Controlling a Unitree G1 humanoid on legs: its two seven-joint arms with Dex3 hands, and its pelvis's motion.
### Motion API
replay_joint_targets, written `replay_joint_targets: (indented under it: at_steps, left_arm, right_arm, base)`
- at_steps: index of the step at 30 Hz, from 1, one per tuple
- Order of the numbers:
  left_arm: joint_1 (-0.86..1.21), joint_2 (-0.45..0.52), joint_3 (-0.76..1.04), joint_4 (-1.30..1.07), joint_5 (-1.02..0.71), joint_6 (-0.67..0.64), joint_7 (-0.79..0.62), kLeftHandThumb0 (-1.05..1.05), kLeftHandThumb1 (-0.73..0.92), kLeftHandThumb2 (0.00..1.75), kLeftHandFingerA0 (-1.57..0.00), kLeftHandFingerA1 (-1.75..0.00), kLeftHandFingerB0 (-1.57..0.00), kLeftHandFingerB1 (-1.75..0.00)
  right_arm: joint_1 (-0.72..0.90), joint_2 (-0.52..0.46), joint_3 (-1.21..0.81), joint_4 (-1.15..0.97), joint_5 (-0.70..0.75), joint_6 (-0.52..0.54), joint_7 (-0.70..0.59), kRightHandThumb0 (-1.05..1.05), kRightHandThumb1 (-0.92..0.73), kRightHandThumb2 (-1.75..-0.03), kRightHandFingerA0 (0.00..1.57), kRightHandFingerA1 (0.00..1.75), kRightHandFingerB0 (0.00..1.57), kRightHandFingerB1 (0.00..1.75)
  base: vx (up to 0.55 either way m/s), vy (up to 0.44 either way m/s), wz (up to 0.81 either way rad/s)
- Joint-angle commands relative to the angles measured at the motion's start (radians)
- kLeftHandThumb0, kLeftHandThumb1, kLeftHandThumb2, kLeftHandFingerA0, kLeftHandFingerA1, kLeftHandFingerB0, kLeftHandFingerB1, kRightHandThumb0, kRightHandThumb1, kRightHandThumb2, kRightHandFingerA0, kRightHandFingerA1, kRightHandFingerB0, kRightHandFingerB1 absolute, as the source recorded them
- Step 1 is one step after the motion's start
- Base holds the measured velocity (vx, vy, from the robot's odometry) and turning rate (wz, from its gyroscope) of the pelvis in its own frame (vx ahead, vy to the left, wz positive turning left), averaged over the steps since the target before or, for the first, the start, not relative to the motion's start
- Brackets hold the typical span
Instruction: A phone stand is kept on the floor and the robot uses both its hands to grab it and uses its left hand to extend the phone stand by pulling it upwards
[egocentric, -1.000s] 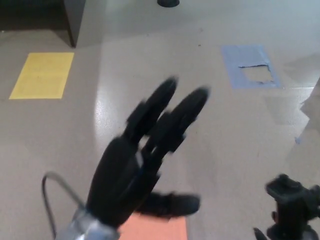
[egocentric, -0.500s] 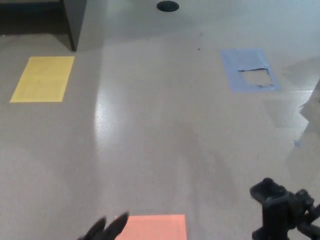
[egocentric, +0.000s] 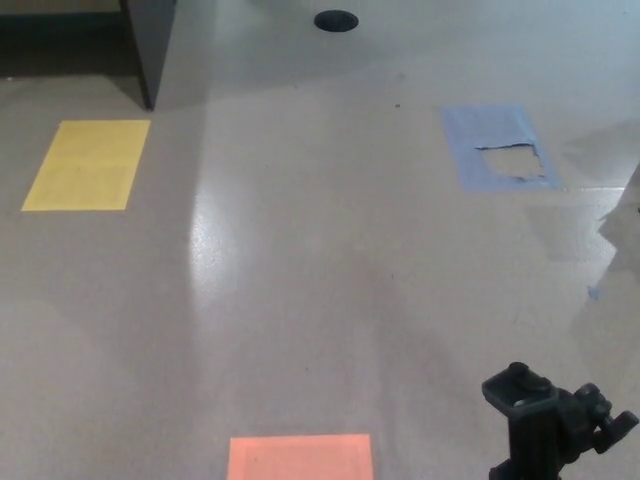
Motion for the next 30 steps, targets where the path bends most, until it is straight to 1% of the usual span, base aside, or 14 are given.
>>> replay_joint_targets:
  at_steps: [1,2,3,4,5,7,8,10,14,19,21,25,29,30]
  left_arm:
    - [0.045,0.034,0.043,0.147,-0.387,-0.332,-0.071,-0.74,0.72,1.12,-0.01,-0.33,-0.06,-0.34]
    - [0.039,0.043,0.034,0.169,-0.407,-0.362,-0.086,-0.72,0.72,1.10,-0.01,-0.36,-0.07,-0.34]
    - [0.039,0.043,0.034,0.173,-0.428,-0.363,-0.098,-0.83,0.75,1.07,-0.01,-0.39,-0.12,-0.36]
    - [0.038,0.044,0.034,0.177,-0.440,-0.366,-0.105,-0.83,0.75,1.07,-0.01,-0.39,-0.12,-0.36]
    - [0.037,0.045,0.039,0.183,-0.438,-0.381,-0.098,-0.34,0.56,1.12,0.00,-0.49,0.00,-0.47]
    - [0.038,0.039,0.050,0.191,-0.431,-0.408,-0.079,-0.34,0.55,1.12,0.00,-0.48,0.00,-0.47]
    - [0.036,0.034,0.054,0.195,-0.427,-0.417,-0.072,-0.72,0.92,0.68,-0.20,-0.30,-0.18,-0.27]
    - [0.014,0.019,0.062,0.225,-0.429,-0.458,-0.056,-0.69,0.91,0.67,-0.24,-0.31,-0.21,-0.29]
    - [-0.019,0.016,0.053,0.281,-0.443,-0.513,-0.064,-0.65,0.90,0.68,-0.25,-0.29,-0.20,-0.27]
    - [-0.039,0.014,0.074,0.296,-0.344,-0.531,-0.036,-0.62,0.92,0.75,-0.22,-0.32,-0.18,-0.30]
    - [-0.035,0.004,0.061,0.283,-0.363,-0.491,-0.052,-0.69,0.92,0.73,-0.26,-0.32,-0.19,-0.29]
    - [-0.039,0.009,0.009,0.295,-0.448,-0.512,-0.107,-0.67,0.92,0.71,-0.25,-0.31,-0.20,-0.28]
    - [-0.033,0.013,0.022,0.295,-0.413,-0.527,-0.100,-0.66,0.92,0.74,-0.23,-0.33,-0.17,-0.29]
    - [-0.039,0.011,0.022,0.305,-0.418,-0.534,-0.101,-0.66,0.92,0.73,-0.24,-0.32,-0.18,-0.28]
  right_arm:
    - [0.034,0.066,-0.054,0.056,0.158,-0.159,0.101,-0.67,-0.42,-0.92,0.00,0.60,0.00,0.66]
    - [0.021,0.070,-0.064,0.089,0.156,-0.189,0.099,-0.76,-0.64,-0.58,0.00,0.75,0.00,0.38]
    - [0.001,0.069,-0.079,0.129,0.114,-0.227,0.051,-0.84,-0.69,-0.58,0.00,0.72,0.00,0.27]
    - [-0.007,0.071,-0.085,0.147,0.096,-0.245,0.031,-0.84,-0.69,-0.58,0.00,0.72,0.00,0.27]
    - [-0.005,0.078,-0.089,0.147,0.105,-0.244,0.033,-0.85,-0.69,-0.56,0.00,0.76,0.00,0.25]
    - [0.001,0.089,-0.099,0.137,0.136,-0.221,0.050,-0.83,-0.66,-0.58,0.00,0.76,0.00,0.33]
    - [0.004,0.088,-0.102,0.131,0.146,-0.213,0.063,-0.81,-0.67,-0.58,0.00,0.72,0.00,0.30]
    - [0.010,0.087,-0.106,0.117,0.147,-0.204,0.070,-0.86,-0.68,-0.55,0.00,0.80,0.00,0.24]
    - [0.030,0.084,-0.112,0.093,0.137,-0.199,0.072,-0.82,-0.70,-0.55,0.00,0.77,0.00,0.19]
    - [0.035,0.079,-0.115,0.089,0.132,-0.187,0.077,-0.80,-0.70,-0.60,0.00,0.75,0.00,0.29]
    - [0.035,0.074,-0.110,0.088,0.125,-0.183,0.086,-0.80,-0.70,-0.61,0.00,0.75,0.00,0.39]
    - [0.034,0.078,-0.107,0.097,0.122,-0.191,0.102,-0.80,-0.70,-0.61,0.00,0.74,0.00,0.44]
    - [0.029,0.076,-0.111,0.109,0.118,-0.198,0.112,-0.81,-0.70,-0.61,0.00,0.73,0.00,0.48]
    - [0.030,0.076,-0.112,0.109,0.117,-0.199,0.113,-0.84,-0.56,-0.87,0.00,0.63,0.00,0.56]
  base:
    - [0.00,0.000,0.00]
    - [0.00,0.000,0.00]
    - [0.00,0.000,0.00]
    - [0.00,0.000,0.00]
    - [0.00,0.000,0.00]
    - [0.00,0.000,0.00]
    - [0.00,0.000,0.00]
    - [0.00,0.000,0.00]
    - [0.00,0.000,0.00]
    - [0.00,0.000,0.00]
    - [0.00,0.000,0.00]
    - [0.00,0.000,0.00]
    - [0.00,0.000,0.00]
    - [0.00,0.000,0.00]
